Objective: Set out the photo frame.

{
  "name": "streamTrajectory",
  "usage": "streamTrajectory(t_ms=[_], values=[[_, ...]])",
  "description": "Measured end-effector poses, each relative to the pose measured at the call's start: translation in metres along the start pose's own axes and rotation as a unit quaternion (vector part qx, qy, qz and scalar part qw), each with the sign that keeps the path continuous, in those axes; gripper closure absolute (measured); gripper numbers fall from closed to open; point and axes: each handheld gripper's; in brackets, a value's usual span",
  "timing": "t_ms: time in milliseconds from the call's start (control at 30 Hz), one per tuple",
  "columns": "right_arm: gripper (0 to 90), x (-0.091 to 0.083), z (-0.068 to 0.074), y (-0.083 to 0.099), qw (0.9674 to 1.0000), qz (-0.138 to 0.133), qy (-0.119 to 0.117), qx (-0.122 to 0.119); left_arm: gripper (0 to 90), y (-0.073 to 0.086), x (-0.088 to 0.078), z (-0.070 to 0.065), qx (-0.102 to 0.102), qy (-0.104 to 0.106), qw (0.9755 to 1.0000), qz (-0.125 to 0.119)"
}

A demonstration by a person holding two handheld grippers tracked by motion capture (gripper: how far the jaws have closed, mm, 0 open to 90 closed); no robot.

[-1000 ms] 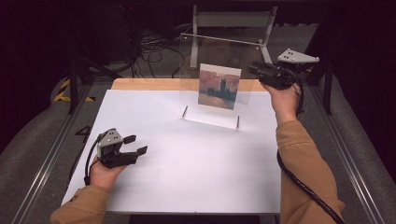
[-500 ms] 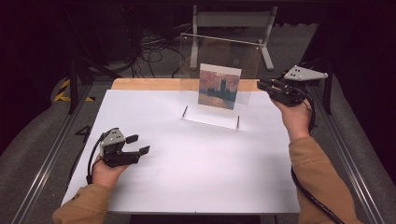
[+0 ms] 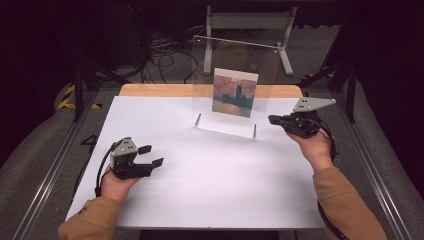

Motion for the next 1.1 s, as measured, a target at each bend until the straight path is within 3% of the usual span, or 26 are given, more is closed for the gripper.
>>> streamTrajectory(t_ms=[167, 333, 500, 733, 1100], values=[[89.4, 0.013, 0.008, 0.009, 0.9992, 0.036, -0.018, -0.005, 29.4, 0.0, 0.0, -0.001, -0.002, 0.002, 1.0, 0.0], [89.5, 0.023, 0.01, 0.016, 0.9984, 0.054, -0.017, -0.003, 29.1, 0.0, 0.0, -0.001, -0.002, 0.0, 1.0, 0.0], [89.6, 0.036, 0.008, 0.029, 0.997, 0.075, -0.018, 0.012, 29.1, 0.0, -0.001, 0.0, 0.0, 0.0, 1.0, 0.001], [89.6, 0.057, 0.002, 0.047, 0.992, 0.118, -0.028, 0.035, 28.7, 0.0, 0.001, 0.0, -0.003, 0.001, 1.0, 0.002], [89.6, 0.082, -0.006, 0.063, 0.9873, 0.144, -0.027, 0.062, 28.4, 0.001, 0.0, 0.001, -0.008, 0.0, 1.0, 0.0]])
Point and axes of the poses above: each handheld gripper's, and its own axes: x roughly forward along the jaws, y roughly out of its underside, z roughly to its left, and after that the axes turned 2 degrees about -x, right-handed
